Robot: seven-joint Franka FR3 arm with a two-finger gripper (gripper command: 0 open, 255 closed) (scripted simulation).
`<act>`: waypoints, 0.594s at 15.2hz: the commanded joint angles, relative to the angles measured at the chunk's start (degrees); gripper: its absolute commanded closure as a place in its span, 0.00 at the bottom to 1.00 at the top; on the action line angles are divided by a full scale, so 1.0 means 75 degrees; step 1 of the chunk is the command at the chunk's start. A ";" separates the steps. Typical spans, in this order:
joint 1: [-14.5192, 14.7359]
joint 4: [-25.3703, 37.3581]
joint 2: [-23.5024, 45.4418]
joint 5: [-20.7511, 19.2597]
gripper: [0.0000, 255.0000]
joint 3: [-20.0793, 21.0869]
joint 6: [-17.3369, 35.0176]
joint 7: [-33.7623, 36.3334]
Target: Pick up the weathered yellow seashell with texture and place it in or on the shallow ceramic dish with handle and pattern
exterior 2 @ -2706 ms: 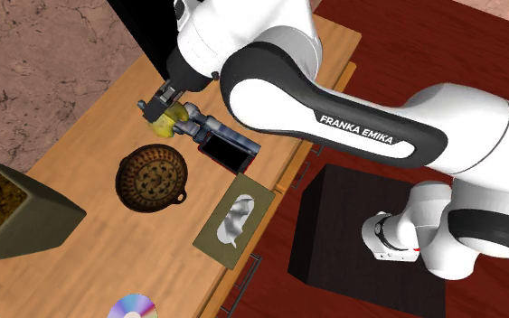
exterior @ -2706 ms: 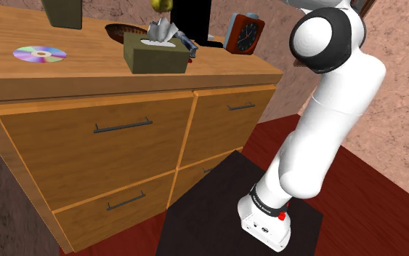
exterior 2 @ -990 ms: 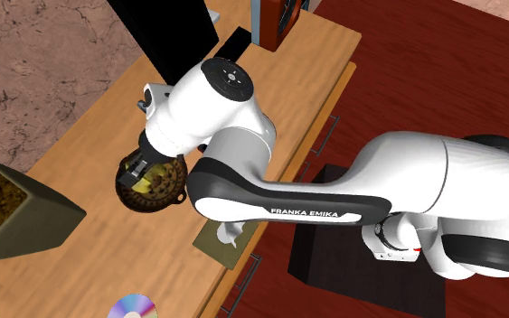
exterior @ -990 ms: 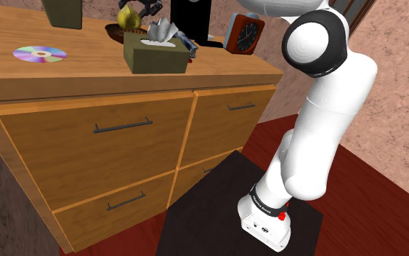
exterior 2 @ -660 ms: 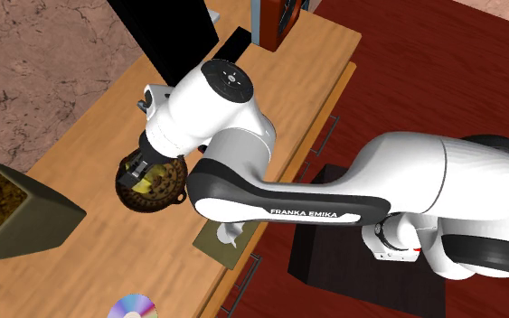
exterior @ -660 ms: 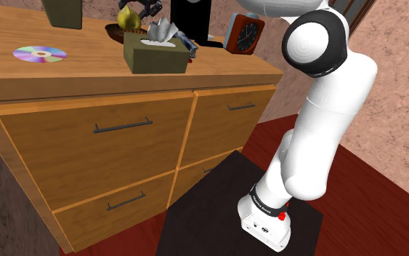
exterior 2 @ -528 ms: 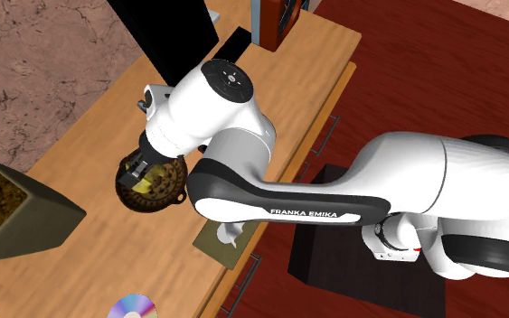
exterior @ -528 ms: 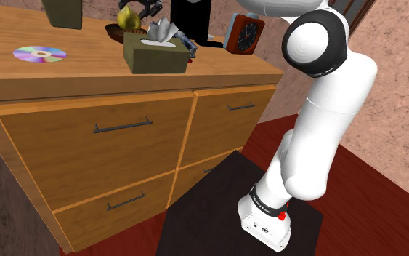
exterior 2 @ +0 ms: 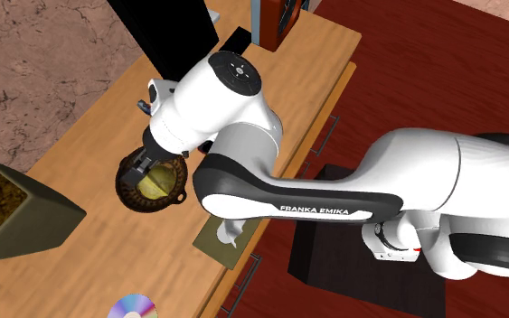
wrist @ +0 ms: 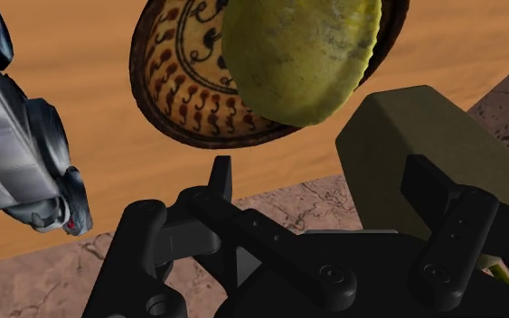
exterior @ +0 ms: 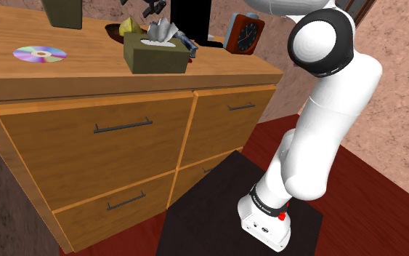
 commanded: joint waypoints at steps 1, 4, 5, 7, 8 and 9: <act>0.0044 -0.0099 -0.0366 -0.0209 0.00 -0.0038 -0.0226 0.0128; 0.0050 -0.0137 -0.0520 -0.0291 0.00 -0.0048 -0.0327 0.0171; 0.0049 -0.0136 -0.0519 -0.0291 0.00 -0.0048 -0.0328 0.0171; 0.0049 -0.0136 -0.0519 -0.0290 0.00 -0.0048 -0.0328 0.0171; 0.0049 -0.0136 -0.0519 -0.0290 0.00 -0.0048 -0.0328 0.0171; 0.0049 -0.0136 -0.0519 -0.0290 0.00 -0.0048 -0.0328 0.0171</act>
